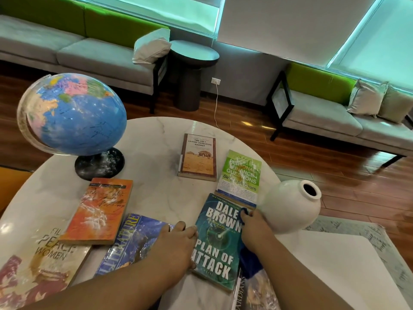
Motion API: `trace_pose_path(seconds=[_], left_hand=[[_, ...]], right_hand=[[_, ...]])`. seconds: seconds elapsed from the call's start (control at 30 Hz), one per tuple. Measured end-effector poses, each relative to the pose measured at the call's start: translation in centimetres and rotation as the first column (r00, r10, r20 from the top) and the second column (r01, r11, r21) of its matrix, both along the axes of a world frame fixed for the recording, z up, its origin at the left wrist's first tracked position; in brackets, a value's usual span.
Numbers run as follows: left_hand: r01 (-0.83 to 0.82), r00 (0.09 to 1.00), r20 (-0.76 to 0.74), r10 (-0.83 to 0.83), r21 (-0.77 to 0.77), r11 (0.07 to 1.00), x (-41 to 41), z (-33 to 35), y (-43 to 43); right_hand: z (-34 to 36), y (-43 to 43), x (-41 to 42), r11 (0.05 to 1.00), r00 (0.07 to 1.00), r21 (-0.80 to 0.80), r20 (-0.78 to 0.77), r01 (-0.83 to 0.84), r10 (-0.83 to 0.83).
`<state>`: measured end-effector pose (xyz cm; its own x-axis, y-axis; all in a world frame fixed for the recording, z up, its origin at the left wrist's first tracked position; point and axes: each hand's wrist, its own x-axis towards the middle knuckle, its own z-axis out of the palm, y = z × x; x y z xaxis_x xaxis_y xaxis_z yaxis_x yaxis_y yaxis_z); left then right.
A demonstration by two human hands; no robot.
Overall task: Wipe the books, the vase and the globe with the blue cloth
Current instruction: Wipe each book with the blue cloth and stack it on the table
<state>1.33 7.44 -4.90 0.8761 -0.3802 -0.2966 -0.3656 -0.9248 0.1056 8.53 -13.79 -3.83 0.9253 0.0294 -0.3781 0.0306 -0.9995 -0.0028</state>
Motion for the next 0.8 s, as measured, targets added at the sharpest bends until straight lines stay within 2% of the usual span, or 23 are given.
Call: trace_pose_path(seconds=[0.07,0.13,0.23,0.33,0.4,0.5,0.57,0.67,0.73,0.8], left_hand=[[-0.002,1.000,-0.005,0.002,0.006,1.000,0.0,0.1,-0.1],[-0.006,1.000,-0.013,0.006,0.004,1.000,0.0,0.2,-0.1],[-0.008,1.000,-0.018,0.008,-0.001,1.000,0.0,0.2,0.0],[-0.014,1.000,-0.011,0.014,-0.020,1.000,0.0,0.2,-0.1],[-0.015,1.000,-0.012,0.015,-0.023,1.000,-0.1,0.2,0.0],[-0.010,1.000,-0.007,0.009,-0.025,1.000,-0.1,0.2,0.1],[-0.010,1.000,-0.009,0.009,-0.031,0.999,-0.1,0.2,0.1],[-0.015,1.000,-0.016,0.014,-0.036,0.999,-0.1,0.2,0.1],[-0.014,1.000,-0.016,0.014,-0.031,0.999,-0.1,0.3,0.1],[-0.013,1.000,-0.010,0.012,-0.025,1.000,-0.2,0.4,0.0]], right_hand=[[0.0,1.5,-0.2,0.999,0.999,-0.007,0.003,-0.050,0.050],[-0.4,2.5,-0.7,0.991,0.992,0.066,-0.040,-0.118,0.121],[-1.0,2.0,-0.1,0.979,0.991,0.178,-0.067,-0.099,0.112],[-1.1,1.4,0.8,0.984,1.000,0.177,-0.027,0.011,-0.006],[-1.2,2.1,0.2,0.987,0.998,0.157,-0.044,-0.045,0.052],[-1.5,2.2,-0.9,0.961,0.981,0.233,-0.089,-0.147,0.172],[-1.5,1.5,0.0,0.969,0.990,0.224,-0.059,-0.109,0.125],[-1.6,1.7,0.8,0.993,1.000,0.116,0.001,-0.018,0.018],[-1.7,2.7,0.3,0.989,0.998,0.133,-0.021,-0.062,0.065],[-1.9,3.0,-0.2,0.971,0.990,0.215,-0.070,-0.109,0.126]])
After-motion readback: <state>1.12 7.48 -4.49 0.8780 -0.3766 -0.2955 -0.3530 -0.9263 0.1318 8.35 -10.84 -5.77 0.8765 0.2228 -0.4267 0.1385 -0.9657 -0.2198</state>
